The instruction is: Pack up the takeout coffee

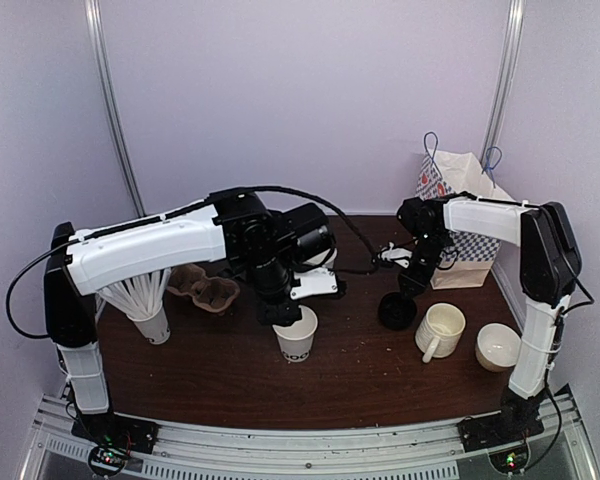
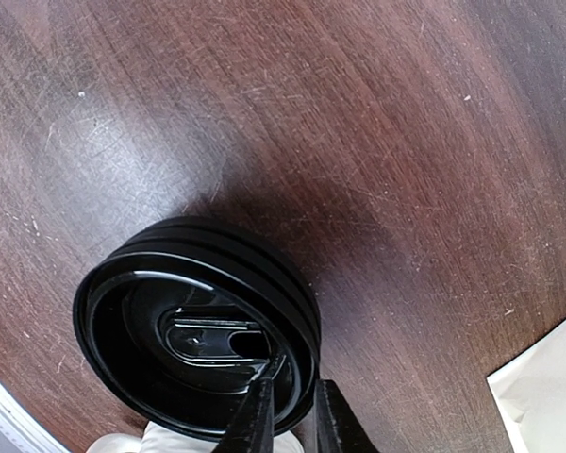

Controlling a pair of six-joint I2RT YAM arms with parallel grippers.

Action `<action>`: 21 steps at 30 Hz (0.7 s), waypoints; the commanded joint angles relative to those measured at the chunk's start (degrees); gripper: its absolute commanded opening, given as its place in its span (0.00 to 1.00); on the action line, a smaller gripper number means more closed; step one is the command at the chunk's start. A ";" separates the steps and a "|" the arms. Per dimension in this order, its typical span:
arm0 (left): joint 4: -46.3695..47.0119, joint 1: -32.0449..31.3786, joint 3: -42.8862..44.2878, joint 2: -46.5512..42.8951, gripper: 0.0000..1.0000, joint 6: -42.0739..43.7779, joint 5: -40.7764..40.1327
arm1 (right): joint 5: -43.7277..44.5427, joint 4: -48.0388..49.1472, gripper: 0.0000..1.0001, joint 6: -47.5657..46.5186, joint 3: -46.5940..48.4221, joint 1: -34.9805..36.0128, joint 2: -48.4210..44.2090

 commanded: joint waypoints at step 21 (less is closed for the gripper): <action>1.00 0.66 -2.27 -3.79 0.49 -0.74 -1.38 | 1.68 -2.16 0.28 1.69 2.41 2.12 -1.56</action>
